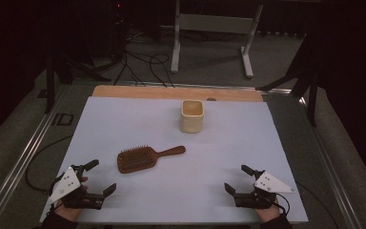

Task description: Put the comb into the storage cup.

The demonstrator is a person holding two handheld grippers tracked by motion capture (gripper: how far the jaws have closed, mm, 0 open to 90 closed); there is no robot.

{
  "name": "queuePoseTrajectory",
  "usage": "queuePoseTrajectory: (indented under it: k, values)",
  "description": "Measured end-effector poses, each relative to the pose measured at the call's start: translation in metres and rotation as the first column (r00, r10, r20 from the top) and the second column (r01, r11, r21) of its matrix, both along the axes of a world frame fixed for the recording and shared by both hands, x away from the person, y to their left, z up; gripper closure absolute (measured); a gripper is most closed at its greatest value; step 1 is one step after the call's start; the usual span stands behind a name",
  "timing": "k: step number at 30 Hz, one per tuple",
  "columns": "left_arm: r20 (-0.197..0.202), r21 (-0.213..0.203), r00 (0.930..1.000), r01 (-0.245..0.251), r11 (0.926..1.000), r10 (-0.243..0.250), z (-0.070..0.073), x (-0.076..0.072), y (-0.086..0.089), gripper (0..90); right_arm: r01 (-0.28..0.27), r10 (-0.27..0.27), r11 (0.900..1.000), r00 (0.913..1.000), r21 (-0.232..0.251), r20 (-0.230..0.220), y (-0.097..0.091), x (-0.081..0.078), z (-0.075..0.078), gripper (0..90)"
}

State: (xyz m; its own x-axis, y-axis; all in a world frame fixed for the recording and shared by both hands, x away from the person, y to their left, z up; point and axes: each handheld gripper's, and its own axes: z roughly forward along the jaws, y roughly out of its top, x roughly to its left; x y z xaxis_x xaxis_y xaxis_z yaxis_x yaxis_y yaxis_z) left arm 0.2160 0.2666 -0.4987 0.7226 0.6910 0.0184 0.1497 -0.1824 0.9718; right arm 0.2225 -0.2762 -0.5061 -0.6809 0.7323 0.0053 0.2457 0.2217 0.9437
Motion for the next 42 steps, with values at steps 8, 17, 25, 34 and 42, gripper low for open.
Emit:
queuePoseTrajectory:
  k: [8, 17, 25, 34, 42]
  values:
    - [-0.006, -0.007, 0.9998, -0.018, 0.9998, 0.018, 0.001, 0.003, 0.0, 0.2, 0.009, -0.009, 0.9999, 0.9999, -0.005, 0.008, -0.003, 0.001, 0.0, 8.8]
    - [-0.016, -0.003, 0.9999, -0.005, 1.0, 0.005, 0.0, 0.004, -0.001, 0.2, 0.008, -0.008, 0.9999, 0.9999, -0.01, 0.011, -0.002, 0.0, -0.001, 8.9]
    - [-0.009, 0.002, 0.9999, 0.01, 0.9999, -0.01, 0.004, 0.002, -0.003, 0.2, 0.025, -0.025, 0.9996, 0.9992, -0.01, 0.033, -0.002, -0.005, 0.003, 8.9]
    - [-0.032, -0.002, 0.9995, 0.0, 1.0, 0.0, 0.008, 0.002, -0.003, 0.2, 0.031, -0.03, 0.9995, 0.9983, -0.011, 0.05, 0.0, -0.007, 0.006, 9.0]
    - [-0.039, -0.001, 0.9991, 0.014, 0.9999, -0.014, 0.021, 0.006, -0.005, 0.2, 0.036, -0.036, 0.9993, 0.9979, -0.006, 0.053, 0.0, -0.008, 0.007, 9.0]
